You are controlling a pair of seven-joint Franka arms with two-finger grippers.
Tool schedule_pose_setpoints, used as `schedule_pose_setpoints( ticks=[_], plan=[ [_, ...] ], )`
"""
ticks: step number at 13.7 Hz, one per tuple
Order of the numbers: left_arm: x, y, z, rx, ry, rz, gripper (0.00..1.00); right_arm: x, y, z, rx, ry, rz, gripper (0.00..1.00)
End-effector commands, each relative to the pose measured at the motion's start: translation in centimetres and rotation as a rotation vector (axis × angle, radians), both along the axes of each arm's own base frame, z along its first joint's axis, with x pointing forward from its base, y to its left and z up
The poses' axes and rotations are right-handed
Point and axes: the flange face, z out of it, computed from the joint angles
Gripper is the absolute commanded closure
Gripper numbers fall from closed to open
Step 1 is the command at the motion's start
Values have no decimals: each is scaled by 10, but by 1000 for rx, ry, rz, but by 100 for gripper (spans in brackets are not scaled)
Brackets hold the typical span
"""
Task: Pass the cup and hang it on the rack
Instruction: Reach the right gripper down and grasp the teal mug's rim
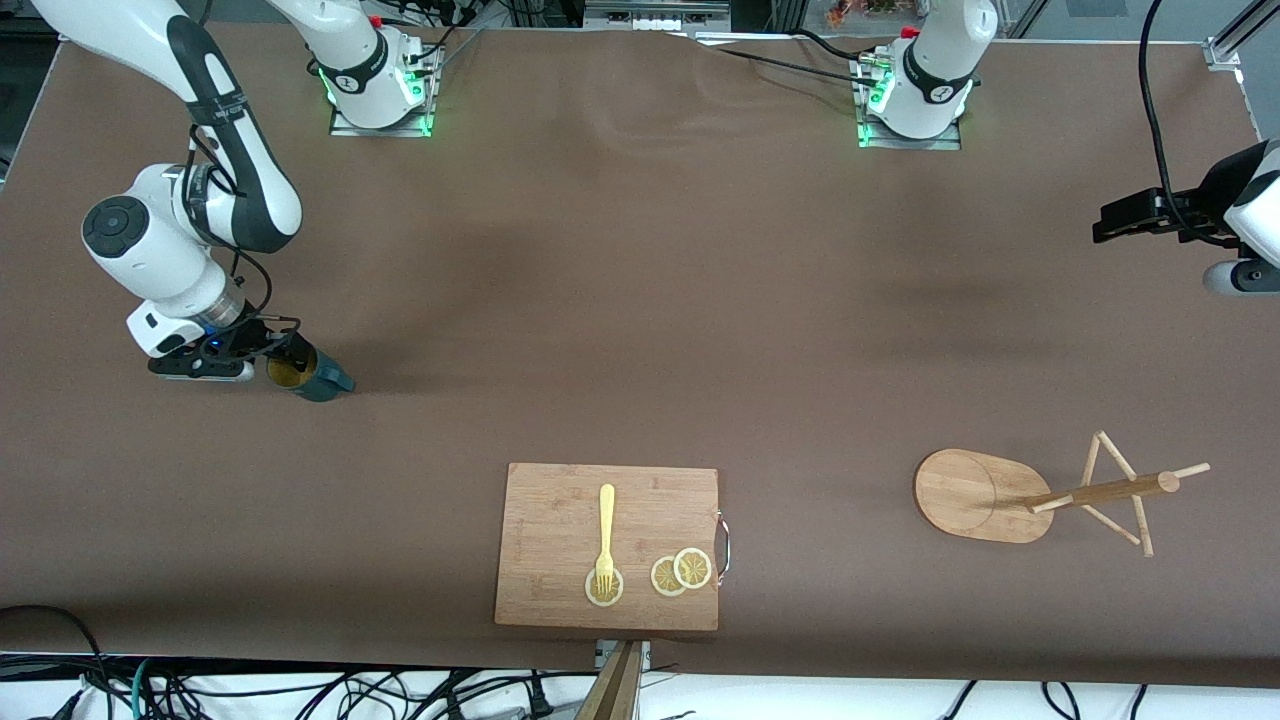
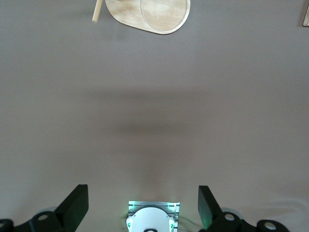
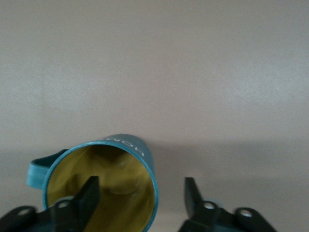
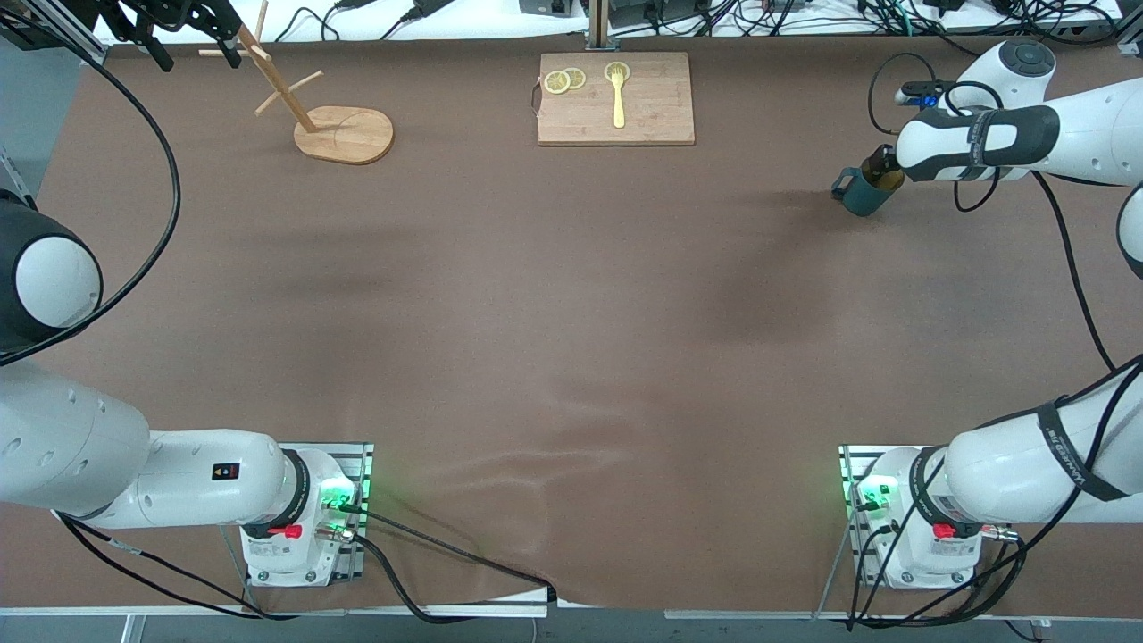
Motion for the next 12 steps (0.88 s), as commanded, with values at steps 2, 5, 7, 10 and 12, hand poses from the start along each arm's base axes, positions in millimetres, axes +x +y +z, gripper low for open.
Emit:
schedule_pose_setpoints(
  ticks=[2, 5, 7, 10, 12],
  plan=[
    [2, -2, 5, 19, -6, -8, 0, 3, -2, -3, -3, -3, 2, 100],
    [3, -1, 5, 19, -4, -7, 0, 3, -2, -2, -5, -1, 13, 100],
    [2, 0, 5, 19, -6, -5, 0, 7, 3, 7, -7, -6, 33, 100],
    [2, -1, 5, 19, -6, -8, 0, 31, 15, 48, 0, 105, 53, 100],
    [2, -1, 5, 19, -6, -7, 0, 48, 37, 78, 14, 165, 81, 100]
  ],
)
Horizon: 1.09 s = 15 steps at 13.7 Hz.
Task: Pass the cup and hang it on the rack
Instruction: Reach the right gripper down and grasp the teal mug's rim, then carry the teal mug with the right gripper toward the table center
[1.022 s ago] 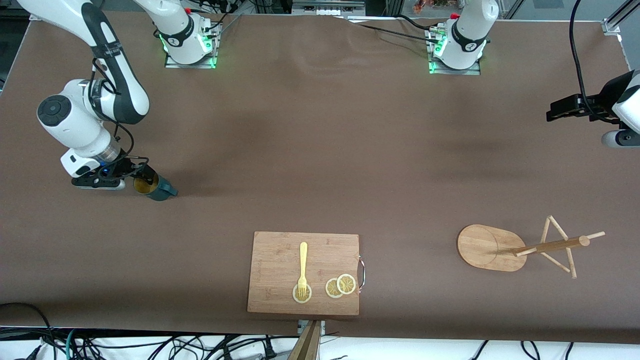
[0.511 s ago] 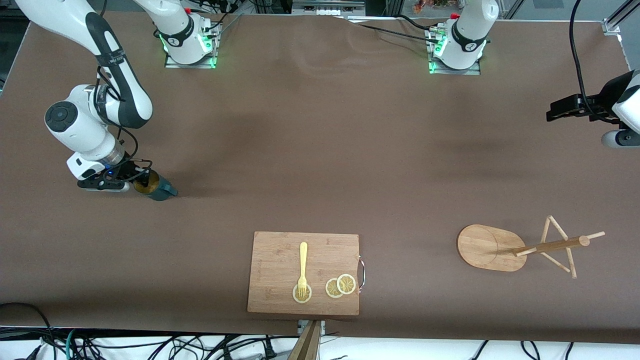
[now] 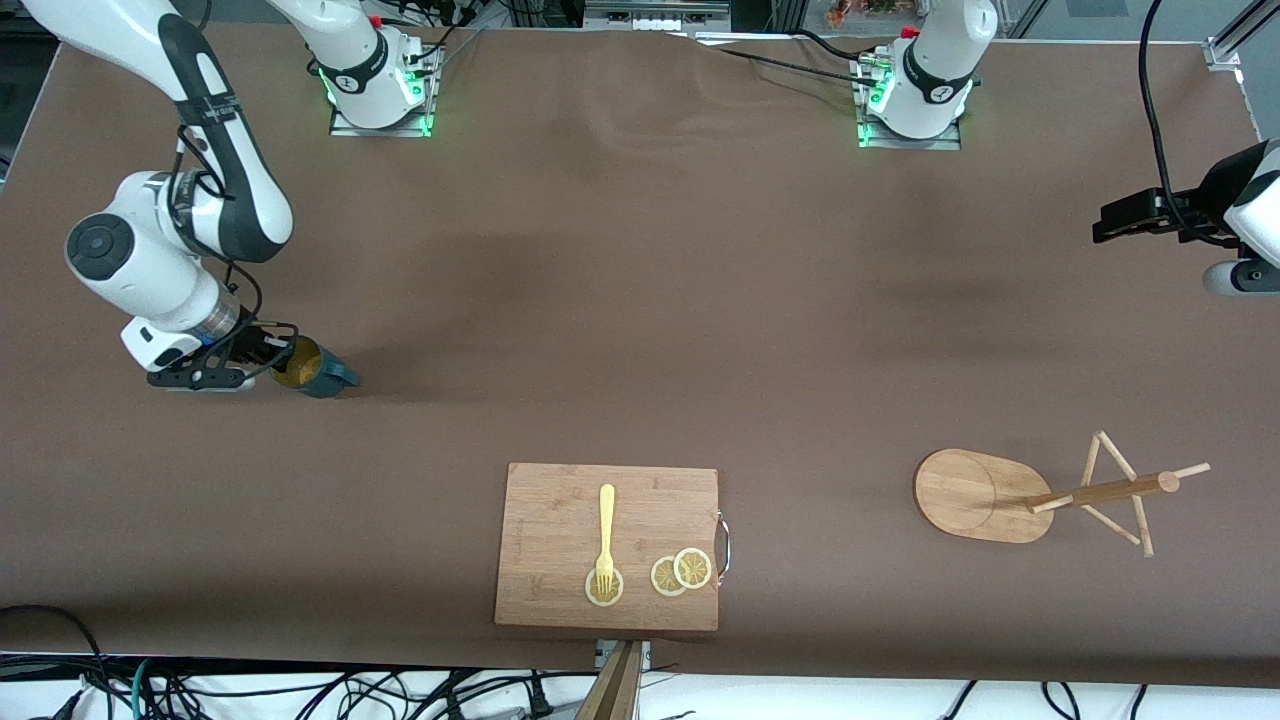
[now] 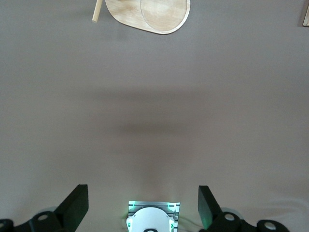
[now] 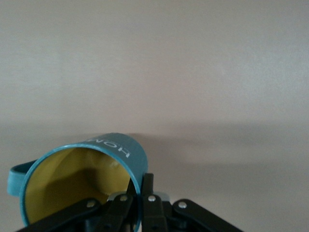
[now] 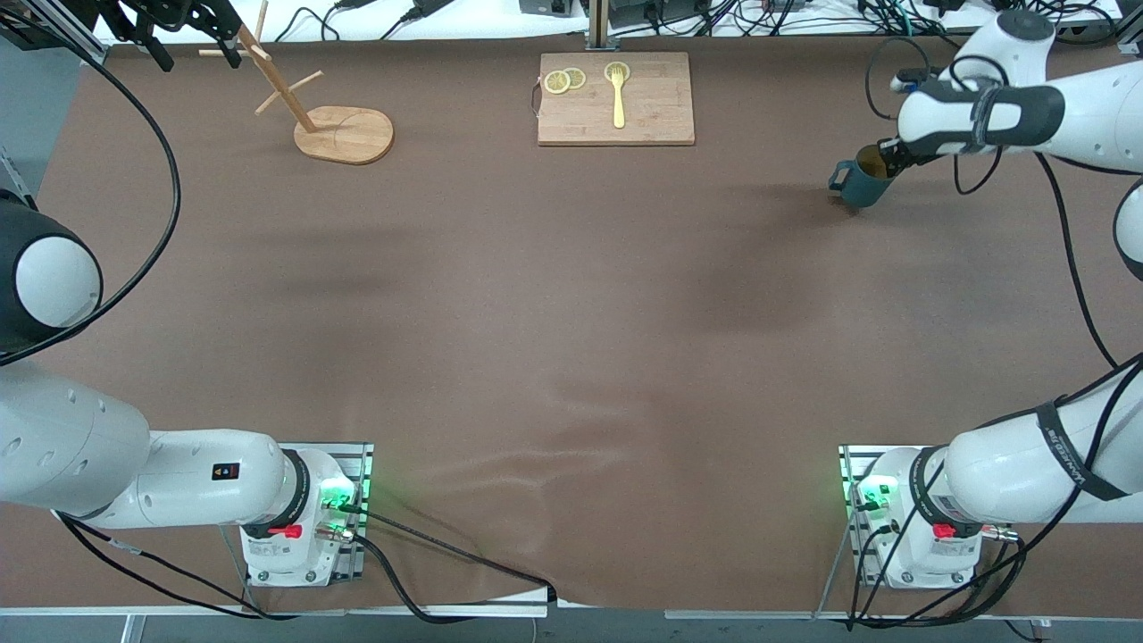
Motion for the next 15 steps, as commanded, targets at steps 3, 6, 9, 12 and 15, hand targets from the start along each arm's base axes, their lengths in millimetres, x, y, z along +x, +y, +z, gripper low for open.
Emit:
schedule_pose_setpoints(
  ticks=[3, 6, 9, 12, 15],
  plan=[
    [2, -1, 5, 19, -6, -8, 0, 27, 68, 65, 25, 77, 106, 100],
    [2, -1, 5, 19, -6, -6, 0, 24, 146, 81, 31, 59, 228, 100],
    [2, 0, 5, 19, -6, -5, 0, 13, 228, 76, 29, 57, 274, 100],
    [2, -1, 5, 19, -6, -8, 0, 3, 320, 66, 37, 38, 167, 100],
    [3, -1, 5, 19, -4, -8, 0, -10, 396, 41, 46, 36, 215, 100]
  ],
)
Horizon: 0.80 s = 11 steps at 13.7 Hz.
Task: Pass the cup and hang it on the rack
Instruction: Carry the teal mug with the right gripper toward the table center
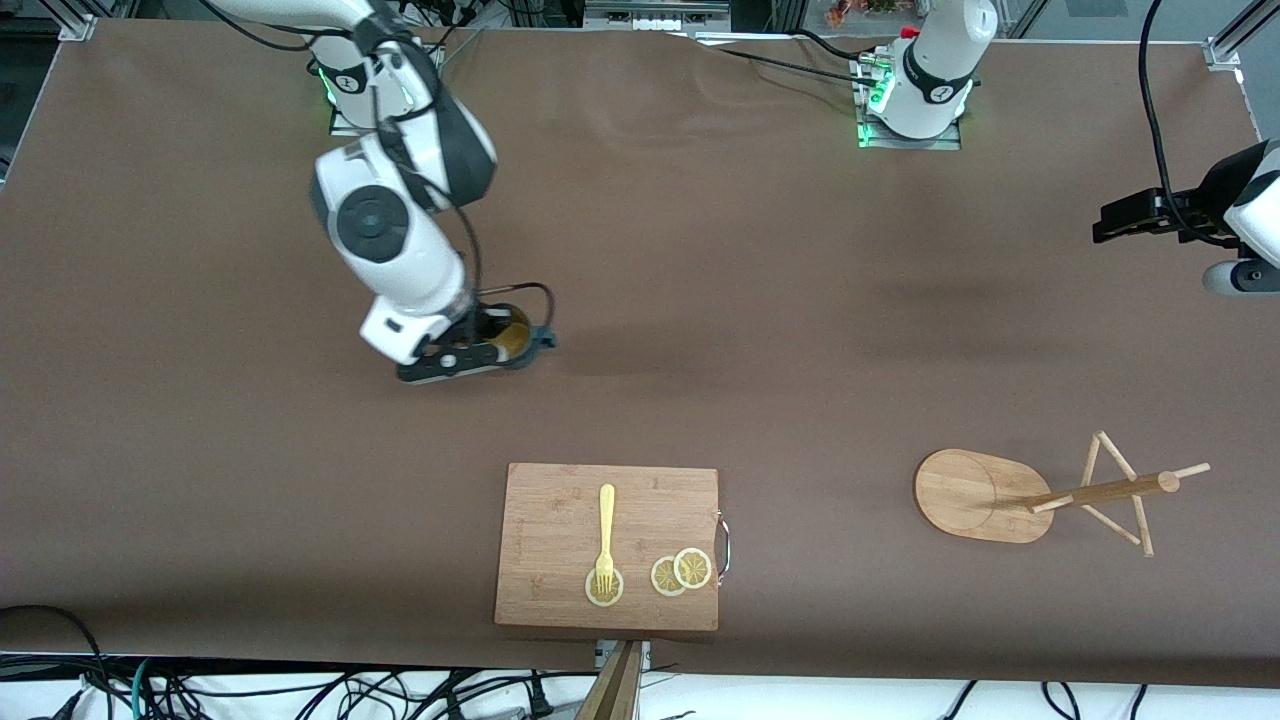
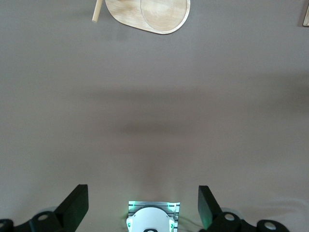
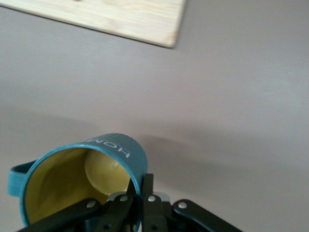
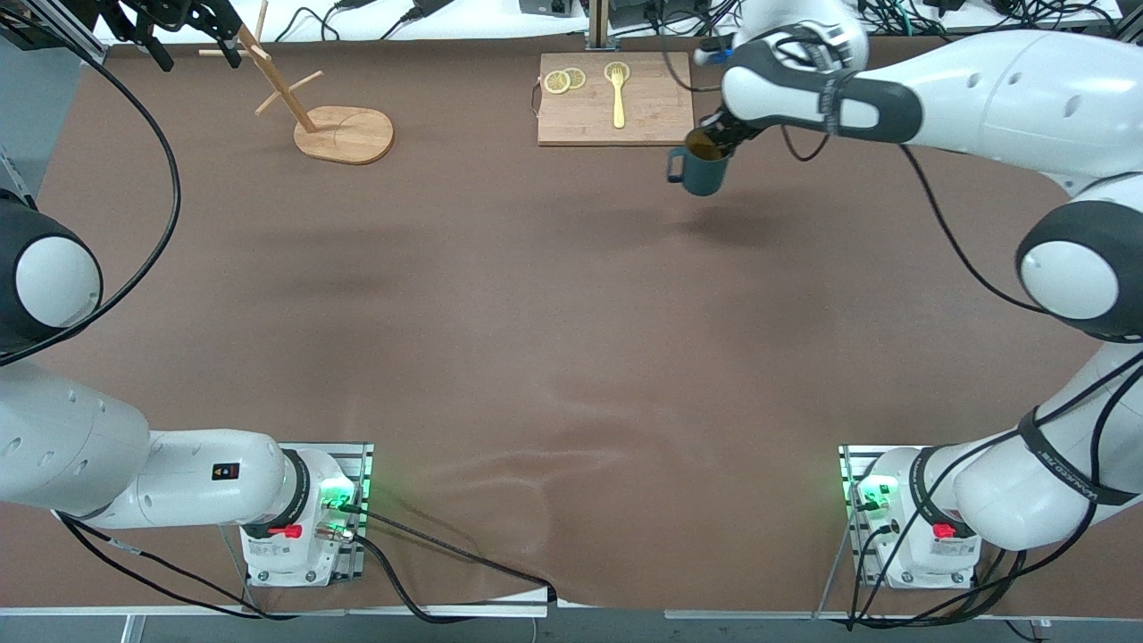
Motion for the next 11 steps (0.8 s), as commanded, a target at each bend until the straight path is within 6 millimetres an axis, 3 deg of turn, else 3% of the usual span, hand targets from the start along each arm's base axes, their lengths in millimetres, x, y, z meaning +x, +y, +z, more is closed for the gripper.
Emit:
schedule_pose_setpoints(
  ticks=[1, 4, 7, 10, 11],
  plan=[
    [3, 0, 5, 19, -4, -6, 0, 0, 66, -21, 25, -25, 45, 100],
    [2, -1, 5, 19, -6, -8, 0, -22, 136, -50, 72, -75, 99, 100],
    [5, -1, 0, 15, 2, -7, 0, -54, 188, -94, 129, -113, 70, 100],
    [15, 1, 3, 17, -9, -3, 0, -66, 205, -116, 172, -142, 43, 100],
    [16, 2, 5, 19, -15, -2, 0, -66, 205, -117, 172, -140, 39, 53]
  ],
)
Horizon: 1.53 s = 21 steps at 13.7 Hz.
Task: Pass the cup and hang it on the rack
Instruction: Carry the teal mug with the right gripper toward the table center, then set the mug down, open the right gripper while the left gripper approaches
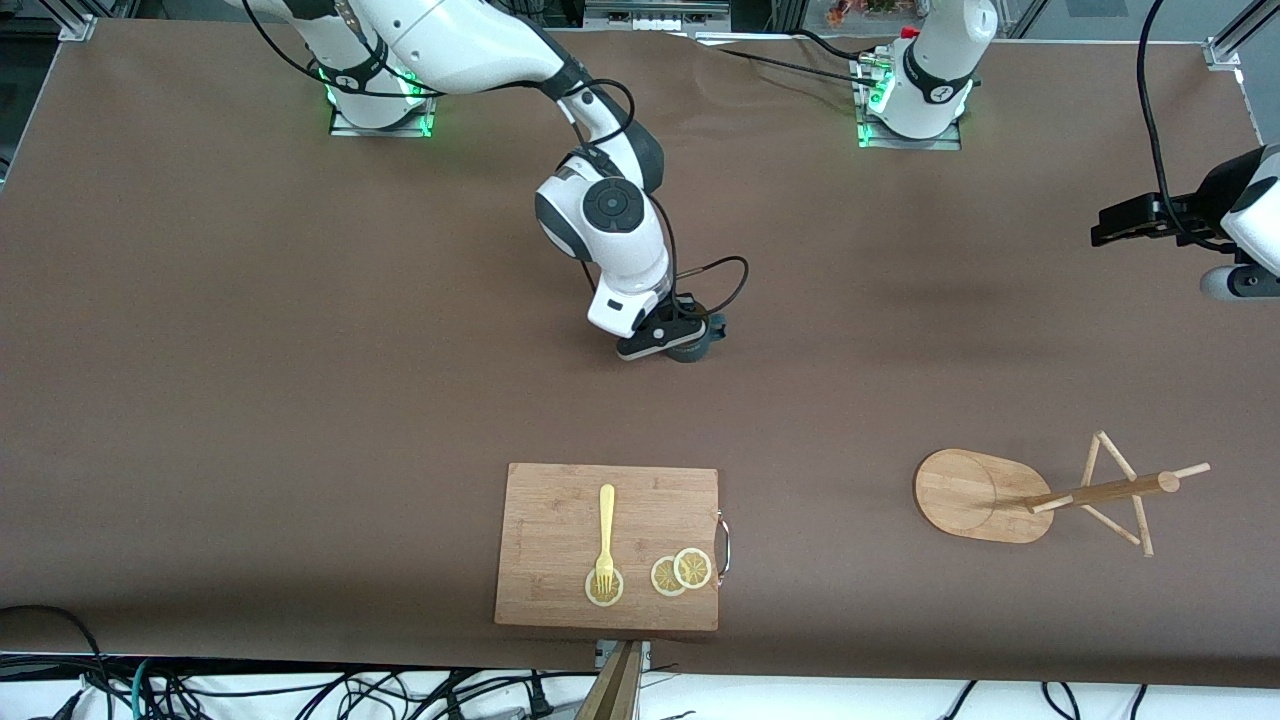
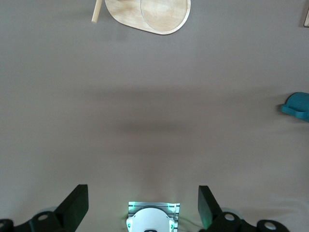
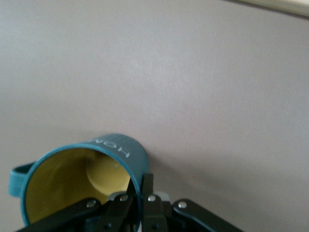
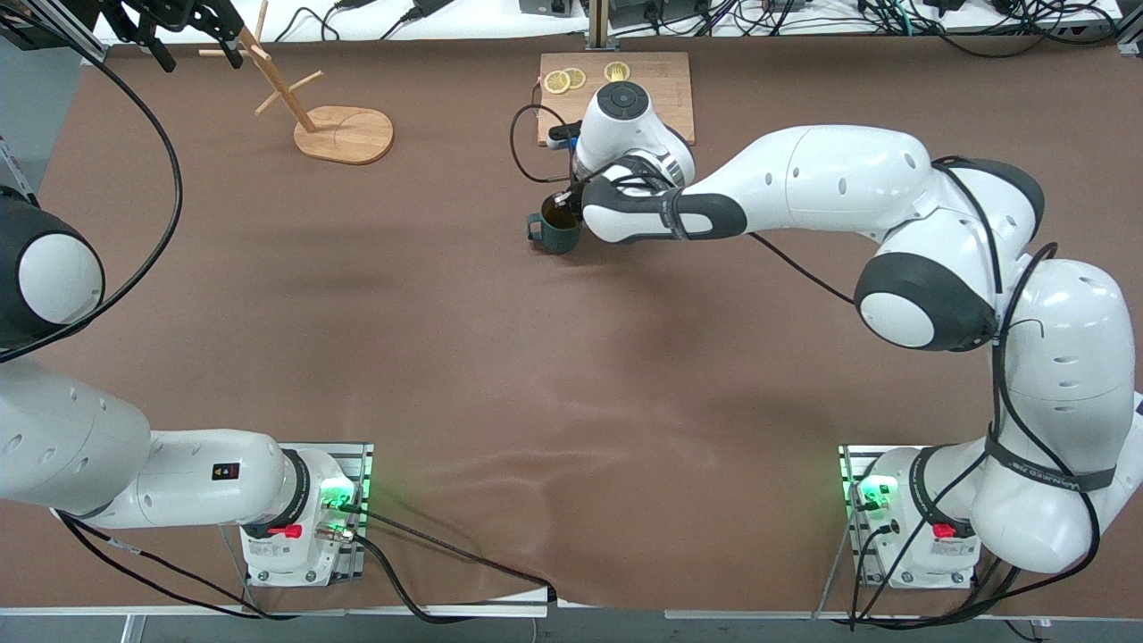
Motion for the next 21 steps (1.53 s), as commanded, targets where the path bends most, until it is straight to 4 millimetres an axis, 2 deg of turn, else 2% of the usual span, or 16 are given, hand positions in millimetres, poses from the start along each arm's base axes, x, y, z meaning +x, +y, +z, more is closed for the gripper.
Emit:
schedule_pose_setpoints(
  ticks=[1, 3, 5, 6, 8, 10, 12, 13, 15, 17, 18, 20, 21],
  plan=[
    [11, 0, 10, 16, -19, -4, 0, 5, 6, -2, 18, -12, -18, 2],
    [11, 0, 10, 9, -19, -3, 0, 10, 2, 10, 29, -10, -30, 0],
    [11, 5, 9, 7, -19, 2, 0, 10, -4, 54, 14, 12, -39, 0],
    [11, 5, 8, 5, -19, -3, 0, 13, -16, 84, -10, 31, -48, 0],
    [10, -7, 5, 4, -9, -23, 0, 23, -49, 139, -55, 70, -78, 0],
    [9, -19, -5, -9, 15, -87, 0, 44, -107, 188, -117, 107, -91, 0],
    [10, -31, -24, -34, 45, -176, 0, 57, -174, 229, -196, 159, -75, 0],
    [11, -43, -33, -49, 55, -229, 0, 67, -216, 245, -232, 189, -105, 0],
    [12, -57, -50, -122, 57, -336, 0, 80, -296, 261, -295, 277, -186, 0],
    [13, -70, -72, -239, 36, -456, 0, 90, -372, 290, -291, 280, -126, 0],
    [13, -75, -82, -296, 23, -493, 0, 94, -411, 295, -294, 298, -101, 0],
    [11, -90, -104, -399, 5, -563, 0, 94, -476, 318, -267, 284, -76, 0],
    [10, -99, -118, -439, -4, -611, 0, 93, -506, 323, -244, 284, -76, 0]
  ],
)
